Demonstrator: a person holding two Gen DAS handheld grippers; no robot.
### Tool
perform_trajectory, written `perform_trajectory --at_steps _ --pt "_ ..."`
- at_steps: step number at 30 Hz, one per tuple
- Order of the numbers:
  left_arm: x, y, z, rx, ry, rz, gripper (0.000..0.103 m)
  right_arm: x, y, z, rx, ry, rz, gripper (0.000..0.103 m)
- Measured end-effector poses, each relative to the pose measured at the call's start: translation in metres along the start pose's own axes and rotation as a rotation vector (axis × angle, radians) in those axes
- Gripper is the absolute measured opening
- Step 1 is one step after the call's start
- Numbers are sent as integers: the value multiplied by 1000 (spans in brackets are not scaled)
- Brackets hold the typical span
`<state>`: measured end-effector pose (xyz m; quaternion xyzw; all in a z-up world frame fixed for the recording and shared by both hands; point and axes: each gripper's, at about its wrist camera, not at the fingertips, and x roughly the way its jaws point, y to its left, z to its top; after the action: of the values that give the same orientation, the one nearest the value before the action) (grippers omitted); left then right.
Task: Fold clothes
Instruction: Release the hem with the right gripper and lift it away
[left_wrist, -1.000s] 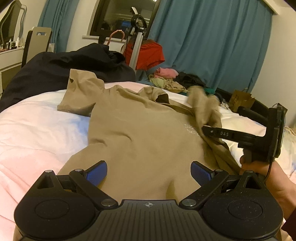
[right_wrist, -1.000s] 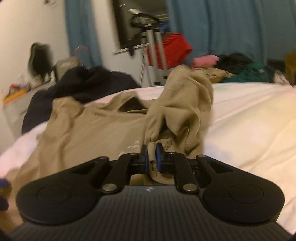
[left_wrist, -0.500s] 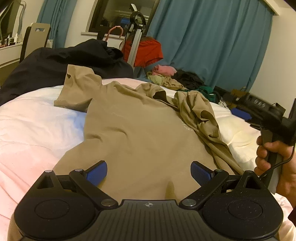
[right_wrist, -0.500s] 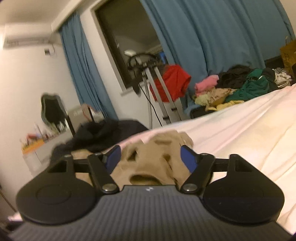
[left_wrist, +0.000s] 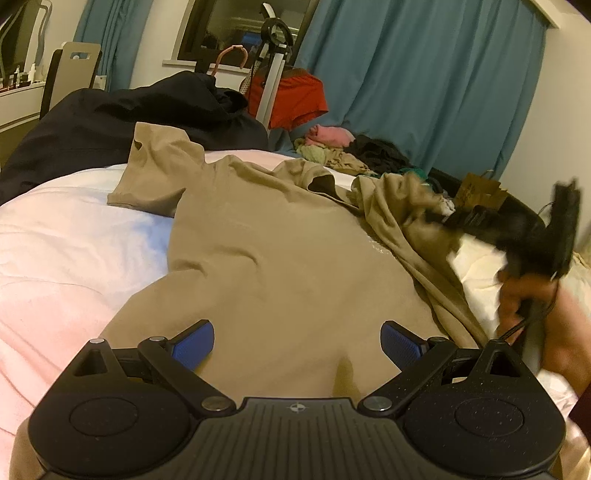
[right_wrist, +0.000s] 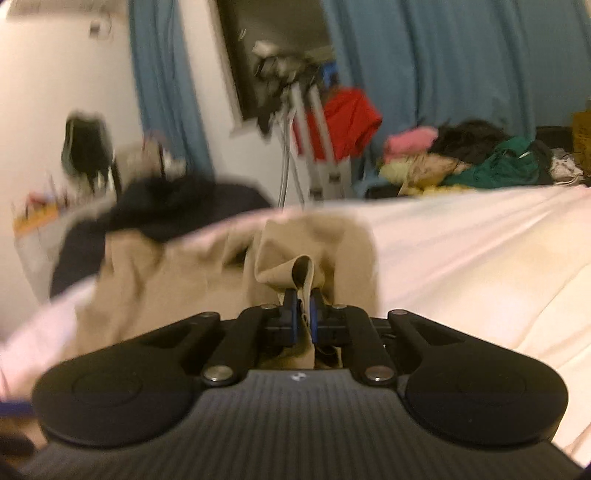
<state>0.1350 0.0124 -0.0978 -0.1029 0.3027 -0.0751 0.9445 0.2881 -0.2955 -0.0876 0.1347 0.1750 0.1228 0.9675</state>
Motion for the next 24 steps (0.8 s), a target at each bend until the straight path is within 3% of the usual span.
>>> perform_trajectory --at_steps 3,7,12,15,16,17,19,24 --pt "1 -1 -2 9 4 4 98 -23 -34 25 120 -95 -54 8" --pt "2 -5 -5 13 17 -6 98 -57 -92 35 240 -215 -255 8" --pt "3 -12 -8 39 15 -13 98 -88 -161 8 499 -321 -539 11" --pt "5 -16 -8 56 8 -3 98 -102 -184 -7 656 -324 -573 15" --pt "6 -16 -8 59 6 -1 98 -103 -184 -9 689 -305 -547 32" --pt "6 -17 -8 62 5 2 98 -103 -183 -10 717 -283 -515 61" --pt "6 -16 -8 61 5 8 98 -104 -177 -15 772 -240 -470 88" --pt "1 -9 -8 29 22 12 98 -108 -152 -43 908 -139 -424 87"
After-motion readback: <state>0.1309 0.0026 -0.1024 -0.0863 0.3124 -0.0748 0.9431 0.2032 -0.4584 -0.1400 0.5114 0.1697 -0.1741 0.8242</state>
